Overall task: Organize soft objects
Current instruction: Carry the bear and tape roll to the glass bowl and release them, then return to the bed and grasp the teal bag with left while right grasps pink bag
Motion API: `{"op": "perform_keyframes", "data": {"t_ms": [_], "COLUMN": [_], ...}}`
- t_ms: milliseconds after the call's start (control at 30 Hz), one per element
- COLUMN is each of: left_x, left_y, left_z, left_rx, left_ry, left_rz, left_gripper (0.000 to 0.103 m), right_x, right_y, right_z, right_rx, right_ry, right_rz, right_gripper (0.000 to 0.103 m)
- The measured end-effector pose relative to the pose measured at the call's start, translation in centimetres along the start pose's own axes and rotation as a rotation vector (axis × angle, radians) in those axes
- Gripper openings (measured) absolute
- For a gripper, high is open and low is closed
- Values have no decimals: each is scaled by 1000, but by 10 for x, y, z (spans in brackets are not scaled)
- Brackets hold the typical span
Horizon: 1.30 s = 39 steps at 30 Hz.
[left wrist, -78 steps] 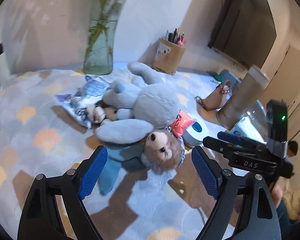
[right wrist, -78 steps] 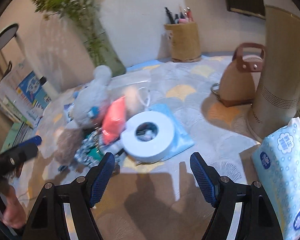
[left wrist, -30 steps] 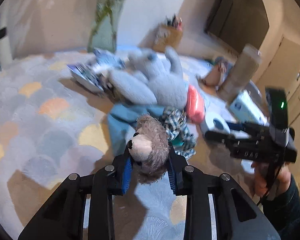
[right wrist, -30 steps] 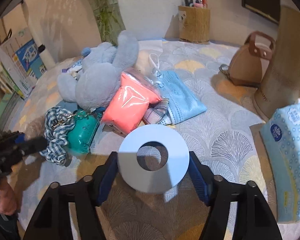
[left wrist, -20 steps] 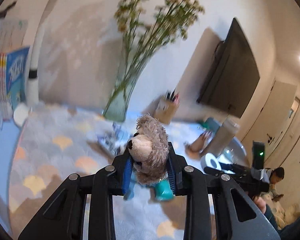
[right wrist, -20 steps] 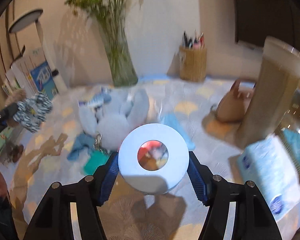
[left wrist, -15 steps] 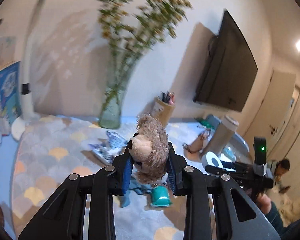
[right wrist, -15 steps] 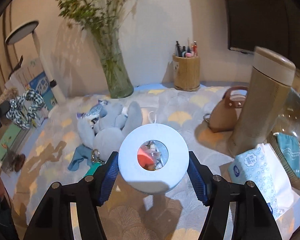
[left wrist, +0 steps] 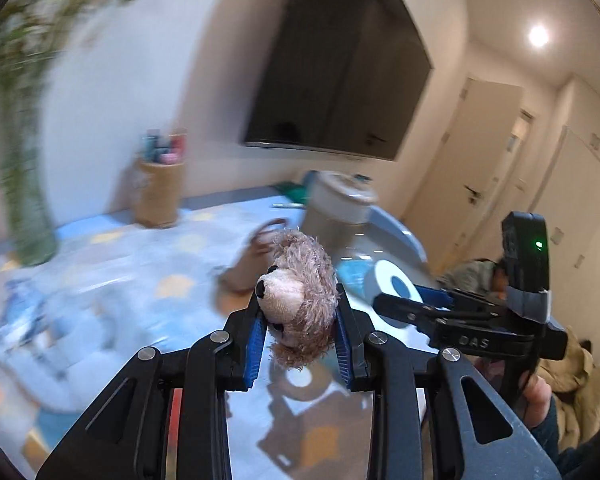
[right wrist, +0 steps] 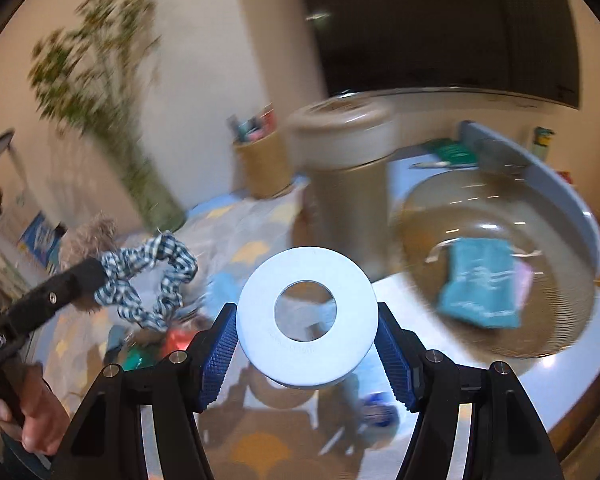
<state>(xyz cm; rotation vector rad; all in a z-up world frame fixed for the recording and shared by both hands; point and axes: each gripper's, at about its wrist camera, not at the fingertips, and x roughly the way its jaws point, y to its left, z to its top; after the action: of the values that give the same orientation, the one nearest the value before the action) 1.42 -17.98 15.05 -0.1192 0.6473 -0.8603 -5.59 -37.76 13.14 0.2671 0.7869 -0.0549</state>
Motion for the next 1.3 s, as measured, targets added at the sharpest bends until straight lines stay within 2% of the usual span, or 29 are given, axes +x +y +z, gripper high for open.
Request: {"op": "perform_keyframes", "data": {"t_ms": [100, 300, 467, 633, 700, 733, 767, 800, 1000, 1100, 1233, 1300], "left_x": [26, 72, 117, 161, 174, 178, 180, 179, 160, 144, 96, 68], "left_y": [-27, -73, -112, -132, -138, -140, -143, -144, -150, -147, -135, -127], "left_z": [10, 30, 40, 42, 39, 38, 35, 33, 29, 30, 34, 36], "left_rx": [40, 95, 160, 184, 221, 238, 251, 258, 284, 264, 239, 242], "left_ry": [15, 36, 41, 73, 75, 78, 81, 72, 47, 46, 20, -7], "left_rz": [-63, -130, -90, -14, 14, 1, -1, -4, -44, -67, -100, -78], "left_gripper": [27, 27, 27, 30, 58, 66, 80, 83, 83, 83, 83, 83], "right_x": [-11, -27, -18, 6, 15, 20, 22, 22, 11, -3, -21, -31], "right_y": [-32, -96, -147, -188, -201, -207, -212, -216, -212, -203, -180, -161], "right_z": [10, 37, 58, 64, 65, 66, 65, 64, 54, 49, 45, 42], "right_rx": [48, 146, 284, 401, 442, 468, 488, 503, 496, 483, 431, 390], "right_ry": [-32, -107, -118, -81, -63, -51, -48, -50, -57, -73, -92, -107], "right_rz": [-41, -122, -169, -152, -136, -120, -101, -85, -79, -72, -62, -62], "right_gripper": [65, 65, 66, 67, 71, 71, 71, 71, 71, 71, 72, 79]}}
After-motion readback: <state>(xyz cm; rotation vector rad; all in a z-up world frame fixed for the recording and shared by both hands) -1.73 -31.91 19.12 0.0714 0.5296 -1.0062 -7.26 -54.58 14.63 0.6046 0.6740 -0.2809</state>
